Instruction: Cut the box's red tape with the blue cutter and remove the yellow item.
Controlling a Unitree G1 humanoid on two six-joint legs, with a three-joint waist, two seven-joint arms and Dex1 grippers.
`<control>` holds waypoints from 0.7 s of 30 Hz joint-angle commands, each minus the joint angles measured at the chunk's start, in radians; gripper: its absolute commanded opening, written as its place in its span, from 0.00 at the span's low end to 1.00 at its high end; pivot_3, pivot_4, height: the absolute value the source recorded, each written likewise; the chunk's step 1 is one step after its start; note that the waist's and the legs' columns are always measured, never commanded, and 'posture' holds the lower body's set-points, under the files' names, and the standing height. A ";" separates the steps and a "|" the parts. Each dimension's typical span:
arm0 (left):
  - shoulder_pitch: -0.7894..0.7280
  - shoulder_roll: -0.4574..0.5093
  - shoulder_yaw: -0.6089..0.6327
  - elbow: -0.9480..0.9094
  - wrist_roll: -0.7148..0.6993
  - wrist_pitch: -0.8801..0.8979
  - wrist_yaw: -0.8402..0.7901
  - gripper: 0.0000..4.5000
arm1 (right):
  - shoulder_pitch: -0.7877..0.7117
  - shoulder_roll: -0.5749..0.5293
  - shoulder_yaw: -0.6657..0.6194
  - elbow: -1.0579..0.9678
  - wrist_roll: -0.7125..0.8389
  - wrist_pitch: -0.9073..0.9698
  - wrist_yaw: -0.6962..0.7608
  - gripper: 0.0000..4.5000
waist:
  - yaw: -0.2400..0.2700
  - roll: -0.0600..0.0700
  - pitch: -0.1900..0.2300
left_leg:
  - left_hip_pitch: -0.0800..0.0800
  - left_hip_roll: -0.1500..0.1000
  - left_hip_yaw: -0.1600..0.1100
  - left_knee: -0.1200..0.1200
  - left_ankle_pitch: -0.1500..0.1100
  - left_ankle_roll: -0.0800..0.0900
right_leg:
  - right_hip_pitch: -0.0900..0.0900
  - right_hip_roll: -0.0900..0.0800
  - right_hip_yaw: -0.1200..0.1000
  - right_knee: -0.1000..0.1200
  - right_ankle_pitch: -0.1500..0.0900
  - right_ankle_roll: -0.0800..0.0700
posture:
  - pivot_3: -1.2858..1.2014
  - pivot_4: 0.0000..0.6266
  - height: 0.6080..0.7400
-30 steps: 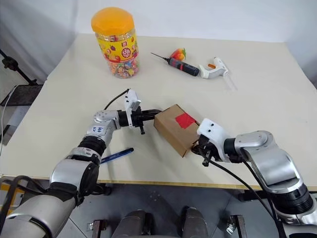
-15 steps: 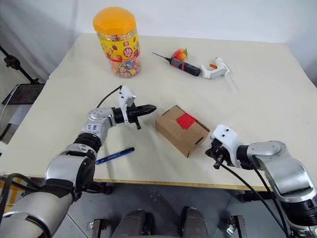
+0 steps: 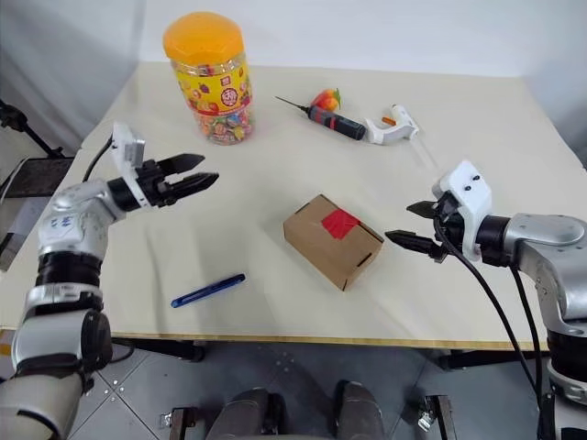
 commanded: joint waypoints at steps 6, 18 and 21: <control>0.422 0.155 0.217 -0.411 -0.136 0.125 0.004 0.99 | -0.111 0.066 0.100 0.052 0.056 -0.096 0.074 1.00 | -0.007 0.000 0.001 | 0.002 0.001 0.000 -0.001 0.000 -0.001 | 0.001 0.000 0.002 0.001 0.000 -0.001 | 0.52 0.24 1.00; 0.854 0.175 0.255 -0.556 -0.151 -0.092 -0.210 0.99 | -0.191 0.037 0.184 0.127 0.060 -0.165 0.227 1.00 | 0.003 0.001 0.002 | 0.004 0.002 0.002 -0.001 -0.001 -0.001 | 0.002 0.000 0.003 0.000 -0.001 -0.002 | 0.52 0.24 1.00; 0.856 0.182 0.209 -0.566 -0.134 -0.121 -0.227 0.99 | -0.184 0.049 0.168 0.084 0.105 -0.169 0.253 1.00 | 0.005 0.001 0.002 | 0.004 0.002 0.002 -0.001 -0.001 -0.001 | 0.002 0.000 0.003 0.000 -0.001 -0.002 | 0.52 0.24 1.00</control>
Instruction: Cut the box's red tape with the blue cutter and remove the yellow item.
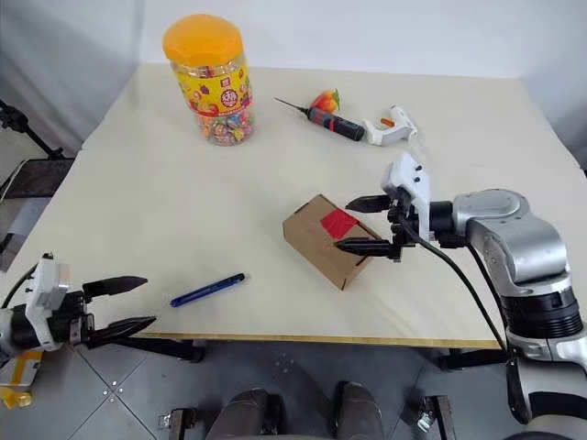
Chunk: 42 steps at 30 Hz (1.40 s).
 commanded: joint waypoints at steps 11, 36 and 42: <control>-0.223 -0.036 -0.266 0.146 0.129 -0.171 0.027 0.99 | 0.077 0.025 -0.027 -0.257 0.139 0.037 -0.063 1.00 | -0.004 0.001 0.000 | 0.001 -0.001 0.000 0.000 0.000 0.000 | 0.000 0.000 0.000 0.001 0.000 0.000 | 0.52 0.24 1.00; -0.282 0.037 -0.455 0.261 0.244 -0.247 -0.021 0.32 | 0.129 -0.031 -0.055 -0.322 0.167 0.054 -0.150 1.00 | -0.005 0.002 -0.001 | 0.004 0.000 0.003 -0.001 -0.001 0.001 | 0.001 0.000 0.000 0.002 0.000 0.000 | 0.52 0.24 1.00; -0.263 0.038 -0.451 0.240 0.245 -0.249 -0.015 0.18 | 0.067 -0.022 0.007 -0.319 0.138 0.050 -0.135 1.00 | -0.005 0.003 -0.001 | 0.004 0.000 0.003 -0.001 -0.001 0.001 | 0.001 0.000 0.000 0.001 0.000 0.000 | 0.52 0.24 1.00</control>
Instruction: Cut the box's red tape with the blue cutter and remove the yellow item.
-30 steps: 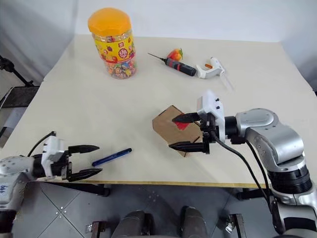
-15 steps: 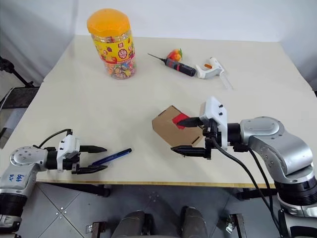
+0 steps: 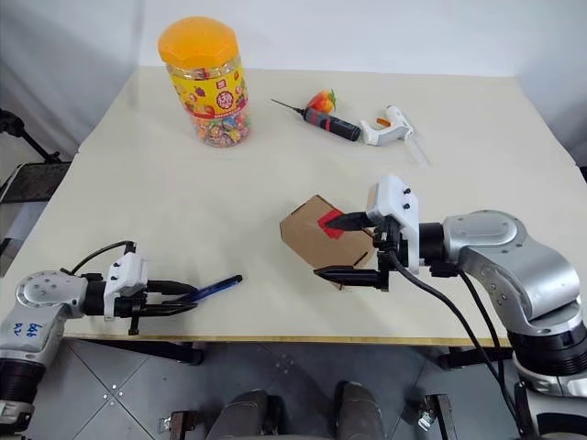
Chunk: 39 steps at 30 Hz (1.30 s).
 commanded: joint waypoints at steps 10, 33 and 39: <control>0.041 0.007 -0.045 -0.019 0.033 0.014 0.014 0.07 | -0.214 0.107 0.304 0.043 -0.190 -0.072 0.011 1.00 | -0.002 0.003 -0.001 | 0.001 0.000 0.001 0.000 0.000 0.000 | 0.000 0.000 0.000 0.000 0.000 0.000 | 0.52 0.24 1.00; 0.013 -0.015 -0.015 -0.012 0.028 0.075 0.075 0.92 | -0.248 0.233 0.352 0.086 -0.242 -0.095 0.047 0.49 | 0.004 0.005 -0.001 | 0.004 -0.001 0.000 0.002 0.000 0.001 | 0.001 -0.002 0.001 0.006 0.000 0.000 | 0.52 0.24 1.00; -0.018 -0.031 -0.009 0.037 0.036 0.065 0.117 1.00 | -0.231 0.226 0.341 0.065 -0.235 -0.080 0.034 0.49 | 0.002 0.005 -0.001 | 0.003 -0.001 0.000 0.002 0.000 0.001 | 0.001 -0.002 0.001 0.006 0.000 0.000 | 0.52 0.24 1.00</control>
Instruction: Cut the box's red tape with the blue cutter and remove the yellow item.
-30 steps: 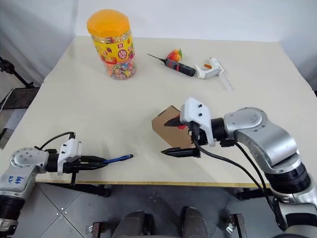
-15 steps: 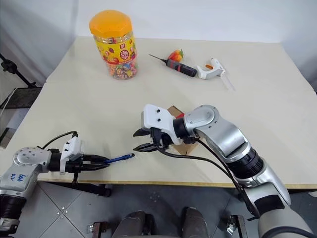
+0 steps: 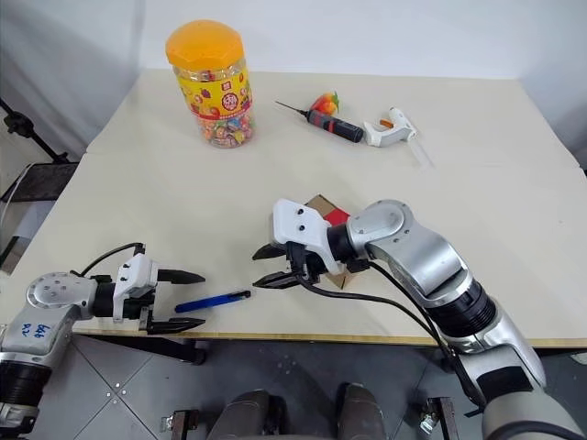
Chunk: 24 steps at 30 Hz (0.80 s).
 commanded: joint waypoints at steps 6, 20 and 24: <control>-0.005 -0.009 0.000 0.066 0.030 0.010 0.053 1.00 | 0.005 -0.007 -0.051 -0.042 0.013 0.007 -0.012 0.49 | -0.001 0.000 0.000 | 0.000 0.000 0.000 0.000 0.000 0.000 | 0.000 0.000 0.000 0.000 0.000 0.000 | 0.52 0.24 1.00; 0.077 0.029 -0.029 0.012 0.034 -0.067 0.021 0.40 | 0.005 -0.015 -0.065 -0.031 0.014 0.007 -0.022 0.49 | -0.011 0.000 0.000 | 0.000 0.001 0.000 -0.002 -0.002 0.000 | -0.002 0.000 -0.001 0.000 0.000 0.000 | 0.52 0.24 1.00; 0.070 0.050 -0.034 -0.017 -0.021 0.093 -0.008 0.14 | 0.000 -0.012 -0.065 -0.021 0.011 0.002 -0.020 0.49 | -0.018 0.000 0.000 | 0.000 0.001 0.000 -0.002 -0.003 0.000 | -0.002 0.001 -0.001 0.000 0.000 0.000 | 0.52 0.24 1.00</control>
